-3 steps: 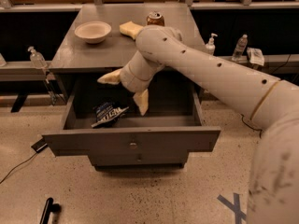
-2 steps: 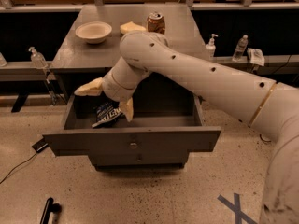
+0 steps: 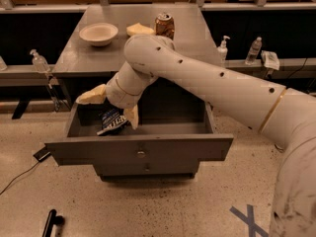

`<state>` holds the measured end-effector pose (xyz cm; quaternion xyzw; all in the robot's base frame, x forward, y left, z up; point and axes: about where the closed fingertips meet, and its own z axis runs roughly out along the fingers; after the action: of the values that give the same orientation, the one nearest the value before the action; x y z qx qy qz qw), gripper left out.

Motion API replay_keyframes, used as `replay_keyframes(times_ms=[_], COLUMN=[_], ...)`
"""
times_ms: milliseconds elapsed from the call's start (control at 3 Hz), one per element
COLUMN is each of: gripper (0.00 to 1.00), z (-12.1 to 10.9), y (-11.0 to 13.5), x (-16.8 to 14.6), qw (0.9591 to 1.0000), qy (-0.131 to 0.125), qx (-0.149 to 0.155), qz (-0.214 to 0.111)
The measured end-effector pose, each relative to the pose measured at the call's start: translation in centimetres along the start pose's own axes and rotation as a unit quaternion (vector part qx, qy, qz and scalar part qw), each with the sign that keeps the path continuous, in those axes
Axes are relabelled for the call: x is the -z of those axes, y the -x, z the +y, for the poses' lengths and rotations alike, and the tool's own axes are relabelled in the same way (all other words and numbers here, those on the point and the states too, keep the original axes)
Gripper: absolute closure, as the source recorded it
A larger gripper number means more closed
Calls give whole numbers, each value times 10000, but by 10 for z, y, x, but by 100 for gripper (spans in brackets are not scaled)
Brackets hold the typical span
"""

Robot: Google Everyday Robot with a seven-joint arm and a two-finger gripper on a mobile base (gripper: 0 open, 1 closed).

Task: Pick blue chip bag from top drawer and place on counter

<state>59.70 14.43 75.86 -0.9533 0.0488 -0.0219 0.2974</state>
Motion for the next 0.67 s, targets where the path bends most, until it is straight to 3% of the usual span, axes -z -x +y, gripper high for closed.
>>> replay_keyframes(times_ms=[667], gripper=[0], z=[32], y=[-26], x=[-26], qw=[9987], qy=[-247], qx=[435], qz=[-82])
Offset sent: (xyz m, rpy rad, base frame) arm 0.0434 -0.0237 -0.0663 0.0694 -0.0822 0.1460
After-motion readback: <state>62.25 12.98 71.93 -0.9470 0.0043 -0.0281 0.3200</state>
